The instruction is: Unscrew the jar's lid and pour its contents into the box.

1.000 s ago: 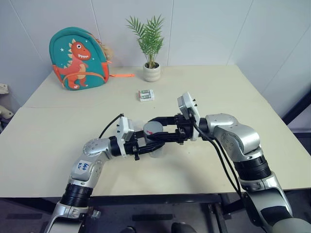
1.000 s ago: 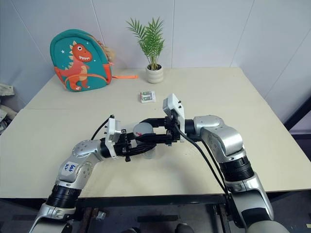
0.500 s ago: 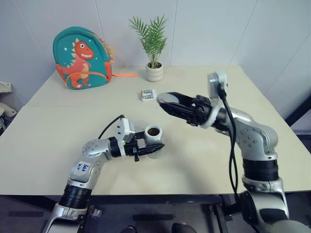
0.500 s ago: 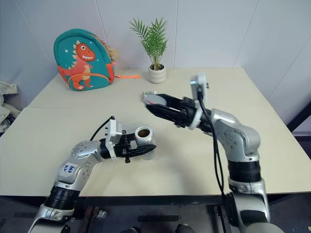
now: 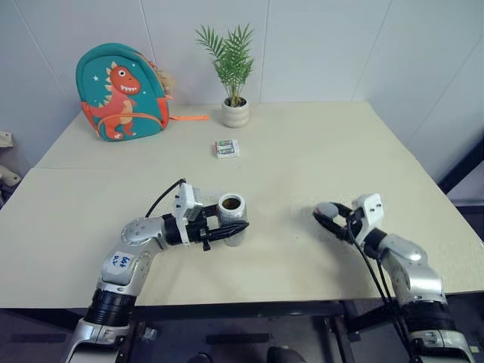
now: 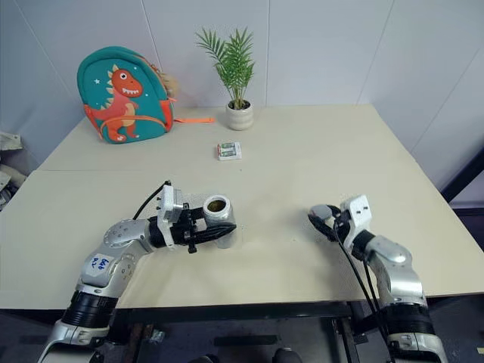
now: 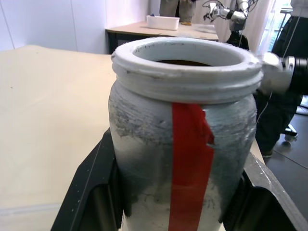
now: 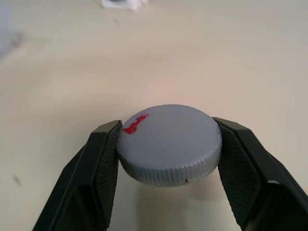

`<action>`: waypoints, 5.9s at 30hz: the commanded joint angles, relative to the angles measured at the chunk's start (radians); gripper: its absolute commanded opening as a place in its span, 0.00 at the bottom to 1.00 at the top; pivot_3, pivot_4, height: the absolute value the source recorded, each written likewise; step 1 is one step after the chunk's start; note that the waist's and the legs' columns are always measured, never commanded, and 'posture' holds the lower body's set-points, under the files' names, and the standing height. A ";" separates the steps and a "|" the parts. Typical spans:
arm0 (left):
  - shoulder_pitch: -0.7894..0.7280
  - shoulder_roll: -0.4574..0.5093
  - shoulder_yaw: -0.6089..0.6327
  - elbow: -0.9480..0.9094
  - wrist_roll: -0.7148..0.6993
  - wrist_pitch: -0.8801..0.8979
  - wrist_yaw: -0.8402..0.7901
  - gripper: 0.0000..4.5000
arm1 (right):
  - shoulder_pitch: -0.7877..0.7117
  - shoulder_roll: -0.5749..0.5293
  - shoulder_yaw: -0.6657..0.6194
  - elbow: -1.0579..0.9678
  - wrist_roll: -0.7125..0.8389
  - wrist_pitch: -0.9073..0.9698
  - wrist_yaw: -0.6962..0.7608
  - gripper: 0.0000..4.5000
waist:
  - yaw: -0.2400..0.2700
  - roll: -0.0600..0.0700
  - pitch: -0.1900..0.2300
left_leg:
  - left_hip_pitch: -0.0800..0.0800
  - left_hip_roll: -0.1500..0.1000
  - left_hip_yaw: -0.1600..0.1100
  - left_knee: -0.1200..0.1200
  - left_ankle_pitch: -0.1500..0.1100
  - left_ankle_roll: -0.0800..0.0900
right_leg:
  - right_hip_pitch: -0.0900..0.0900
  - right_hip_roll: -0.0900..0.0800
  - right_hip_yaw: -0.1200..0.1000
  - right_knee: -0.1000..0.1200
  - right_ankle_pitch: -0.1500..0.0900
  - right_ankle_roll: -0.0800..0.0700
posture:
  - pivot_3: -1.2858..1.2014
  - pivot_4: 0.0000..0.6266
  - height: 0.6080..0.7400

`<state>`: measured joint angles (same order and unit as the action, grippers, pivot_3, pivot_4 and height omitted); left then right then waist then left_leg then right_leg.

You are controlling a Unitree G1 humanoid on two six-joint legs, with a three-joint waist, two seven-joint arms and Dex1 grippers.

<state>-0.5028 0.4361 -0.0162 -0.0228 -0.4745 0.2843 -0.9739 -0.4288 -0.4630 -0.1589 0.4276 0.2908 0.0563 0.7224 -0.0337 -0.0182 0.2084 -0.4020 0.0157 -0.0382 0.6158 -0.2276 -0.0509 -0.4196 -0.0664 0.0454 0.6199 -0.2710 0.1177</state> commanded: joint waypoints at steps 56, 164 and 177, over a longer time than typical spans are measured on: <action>-0.267 0.455 -0.263 0.189 1.338 -0.469 1.073 0.44 | -0.125 -0.169 0.076 -0.733 0.280 0.315 0.241 0.99 | 0.006 -0.006 0.004 | 0.004 0.003 0.009 -0.003 -0.006 0.002 | 0.003 0.002 0.006 -0.009 0.000 0.002 | 0.52 0.24 1.00; 0.337 0.411 0.389 -0.142 0.003 -0.171 0.062 0.99 | -0.078 -0.199 0.081 -0.649 0.232 0.218 0.338 1.00 | 0.005 -0.009 0.003 | -0.001 0.013 0.024 0.011 -0.006 0.003 | -0.008 0.007 0.014 -0.003 0.002 -0.021 | 0.52 0.24 1.00; 0.116 0.368 0.236 0.045 0.027 -0.210 -0.077 0.99 | 0.043 -0.363 -0.024 -0.705 0.287 0.295 0.399 1.00 | 0.001 -0.009 0.003 | -0.001 0.014 0.025 0.012 -0.006 0.003 | -0.008 0.010 0.016 -0.002 0.006 -0.012 | 0.52 0.24 1.00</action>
<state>-0.3810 0.8051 0.2217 0.0277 -0.4365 0.0757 -1.0357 -0.3973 -0.8119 -0.1434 -0.2310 0.5563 0.3492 1.1313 -0.0328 -0.0275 0.2111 -0.4035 0.0293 -0.0130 0.6275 -0.2340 -0.0478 -0.4279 -0.0562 0.0618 0.6177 -0.2646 0.1057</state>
